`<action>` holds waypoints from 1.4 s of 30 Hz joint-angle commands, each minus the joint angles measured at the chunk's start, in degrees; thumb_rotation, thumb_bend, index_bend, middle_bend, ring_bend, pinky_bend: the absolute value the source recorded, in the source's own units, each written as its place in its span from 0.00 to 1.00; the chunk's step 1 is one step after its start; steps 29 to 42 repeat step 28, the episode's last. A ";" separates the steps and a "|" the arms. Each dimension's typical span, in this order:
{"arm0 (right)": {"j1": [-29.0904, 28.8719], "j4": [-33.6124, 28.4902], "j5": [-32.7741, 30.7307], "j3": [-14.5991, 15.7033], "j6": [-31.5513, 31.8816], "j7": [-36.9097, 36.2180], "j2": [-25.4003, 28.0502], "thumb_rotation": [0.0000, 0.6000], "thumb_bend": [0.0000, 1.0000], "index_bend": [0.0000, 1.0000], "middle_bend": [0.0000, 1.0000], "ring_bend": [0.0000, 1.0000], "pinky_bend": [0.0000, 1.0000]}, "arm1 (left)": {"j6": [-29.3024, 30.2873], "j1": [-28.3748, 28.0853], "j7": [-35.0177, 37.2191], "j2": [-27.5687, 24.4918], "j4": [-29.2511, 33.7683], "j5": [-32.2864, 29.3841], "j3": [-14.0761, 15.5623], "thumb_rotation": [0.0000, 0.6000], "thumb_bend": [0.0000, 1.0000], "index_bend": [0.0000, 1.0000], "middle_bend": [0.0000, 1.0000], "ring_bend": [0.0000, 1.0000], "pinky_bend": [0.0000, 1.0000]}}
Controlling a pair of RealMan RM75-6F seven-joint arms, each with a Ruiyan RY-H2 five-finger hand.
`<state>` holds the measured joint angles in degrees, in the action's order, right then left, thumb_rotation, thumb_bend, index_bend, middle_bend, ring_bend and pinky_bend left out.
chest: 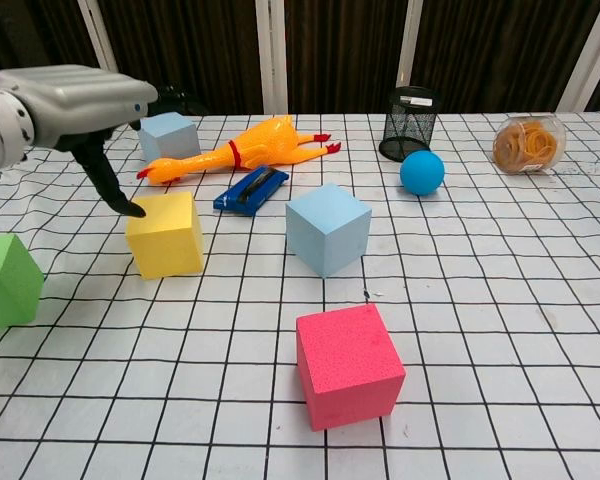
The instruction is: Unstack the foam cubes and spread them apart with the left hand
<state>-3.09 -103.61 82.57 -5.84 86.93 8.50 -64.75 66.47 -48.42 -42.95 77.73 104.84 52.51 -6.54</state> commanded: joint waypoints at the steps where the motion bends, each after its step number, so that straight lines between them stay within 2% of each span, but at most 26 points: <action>1: 0.04 -0.06 0.14 0.01 0.12 -0.15 0.06 1.00 0.04 0.11 0.00 0.06 0.00 | 4.89 4.68 5.76 -6.64 8.52 6.15 0.33 1.00 0.00 0.02 0.00 0.00 0.21; 3: 0.14 -0.18 0.25 0.04 0.31 -0.29 0.14 1.00 0.04 0.11 0.00 0.06 0.00 | 8.10 7.89 8.12 -9.51 11.40 11.77 2.60 1.00 0.00 0.03 0.00 0.00 0.21; 5: 0.31 -0.45 0.63 0.12 0.65 -0.54 0.38 1.00 0.04 0.11 0.00 0.06 0.00 | 12.81 12.68 11.40 -13.00 13.58 19.55 6.44 1.00 0.00 0.06 0.00 0.00 0.22; 7: 0.45 -0.54 1.21 0.35 0.90 -0.76 0.52 1.00 0.04 0.11 0.00 0.06 0.00 | 21.36 21.29 14.80 -18.16 13.53 27.10 12.86 1.00 0.00 0.06 0.00 0.00 0.21; 8: 0.44 -0.54 1.36 0.43 0.86 -0.89 0.55 1.00 0.04 0.11 0.00 0.06 0.00 | 24.78 24.69 16.52 -19.78 12.92 29.42 15.10 1.00 0.00 0.06 0.00 0.00 0.21; 11: 0.35 -0.41 1.66 0.53 0.74 -0.93 0.51 1.00 0.04 0.11 0.00 0.06 0.00 | 30.06 30.98 20.60 -21.31 8.04 31.59 17.79 1.00 0.00 0.06 0.00 0.00 0.21; 14: 0.31 -0.46 1.98 0.64 0.77 -0.72 0.36 1.00 0.04 0.11 0.00 0.06 0.00 | 32.57 34.86 24.37 -21.13 3.46 31.04 18.33 1.00 0.00 0.06 0.00 0.00 0.21; 16: 0.33 -0.69 2.63 0.92 0.83 -0.50 0.39 1.00 0.04 0.11 0.00 0.06 0.00 | 34.79 38.31 30.14 -19.77 -0.82 30.24 18.11 1.00 0.01 0.06 0.00 0.00 0.21; 22: 0.26 -0.62 4.48 1.52 1.14 0.18 -0.05 1.00 0.04 0.11 0.00 0.06 0.00 | 36.16 42.67 37.72 -17.61 -8.80 29.25 16.53 1.00 0.06 0.05 0.00 0.00 0.19; 28: 0.22 -0.79 4.46 1.63 0.99 1.02 -0.27 1.00 0.04 0.11 0.00 0.06 0.00 | 35.65 44.20 37.91 -17.72 -8.69 30.18 15.61 1.00 0.07 0.04 0.00 0.00 0.18; 42: 0.22 -0.79 4.46 1.63 0.99 1.02 -0.27 1.00 0.04 0.11 0.00 0.06 0.00 | 35.65 44.20 37.91 -17.72 -8.69 30.18 15.61 1.00 0.07 0.04 0.00 0.00 0.18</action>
